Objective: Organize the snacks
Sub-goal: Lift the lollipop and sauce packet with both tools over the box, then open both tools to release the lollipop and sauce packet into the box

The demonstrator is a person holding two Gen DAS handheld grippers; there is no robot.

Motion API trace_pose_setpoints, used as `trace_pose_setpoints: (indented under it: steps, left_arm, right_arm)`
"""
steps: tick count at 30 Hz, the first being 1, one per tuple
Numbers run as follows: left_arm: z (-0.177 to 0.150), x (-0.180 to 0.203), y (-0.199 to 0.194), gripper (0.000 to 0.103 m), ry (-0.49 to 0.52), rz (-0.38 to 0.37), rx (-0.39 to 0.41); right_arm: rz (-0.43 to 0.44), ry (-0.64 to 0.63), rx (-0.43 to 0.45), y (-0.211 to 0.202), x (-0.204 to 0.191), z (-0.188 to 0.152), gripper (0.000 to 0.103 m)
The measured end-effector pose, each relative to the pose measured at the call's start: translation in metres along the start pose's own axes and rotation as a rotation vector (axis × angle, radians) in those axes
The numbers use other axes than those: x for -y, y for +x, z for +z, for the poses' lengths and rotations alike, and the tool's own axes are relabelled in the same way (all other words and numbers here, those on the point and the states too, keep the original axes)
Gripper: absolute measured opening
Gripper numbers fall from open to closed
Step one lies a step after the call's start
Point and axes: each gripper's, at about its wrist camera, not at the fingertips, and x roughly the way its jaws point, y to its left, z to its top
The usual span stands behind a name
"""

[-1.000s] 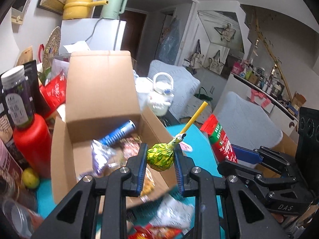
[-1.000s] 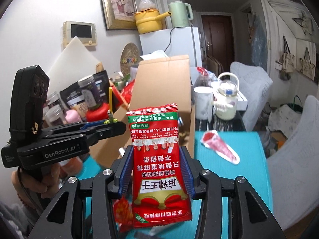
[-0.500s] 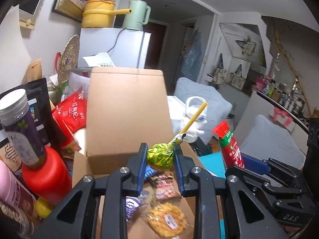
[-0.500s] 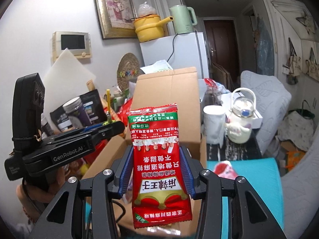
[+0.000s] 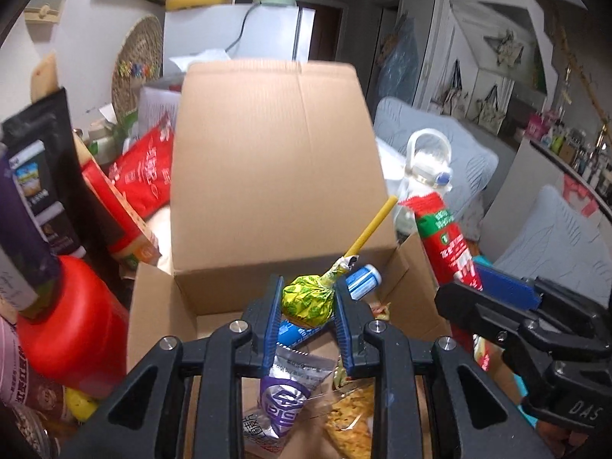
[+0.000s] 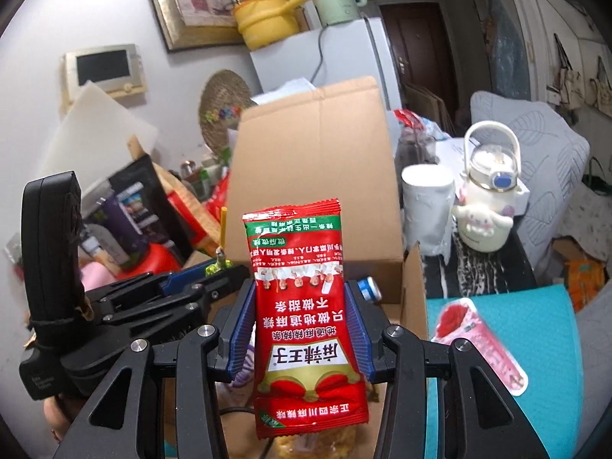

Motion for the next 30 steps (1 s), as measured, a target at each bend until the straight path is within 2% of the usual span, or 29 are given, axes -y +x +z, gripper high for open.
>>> trace_pose_setpoints:
  steps: [6,14,22,30]
  left_arm:
    - [-0.007,-0.003,0.025,0.025,0.001,0.026,-0.076]
    - [-0.012,-0.005,0.039,0.025,0.022,0.060,-0.118]
    - [-0.018,-0.007,0.060,0.025,0.009,0.046,-0.209]
    - [-0.021,-0.005,0.070,0.026,0.028,0.107,-0.264]
  right_arm:
    - [-0.032,0.022,-0.061,0.020,0.011,-0.006,0.045]
    - [-0.051,0.036,-0.133,0.041,0.018,-0.014,0.045]
    - [-0.107,0.006,-0.142,0.046,0.017,-0.016,0.045]
    - [-0.143,0.009,-0.164,0.050,0.019,-0.017,0.047]
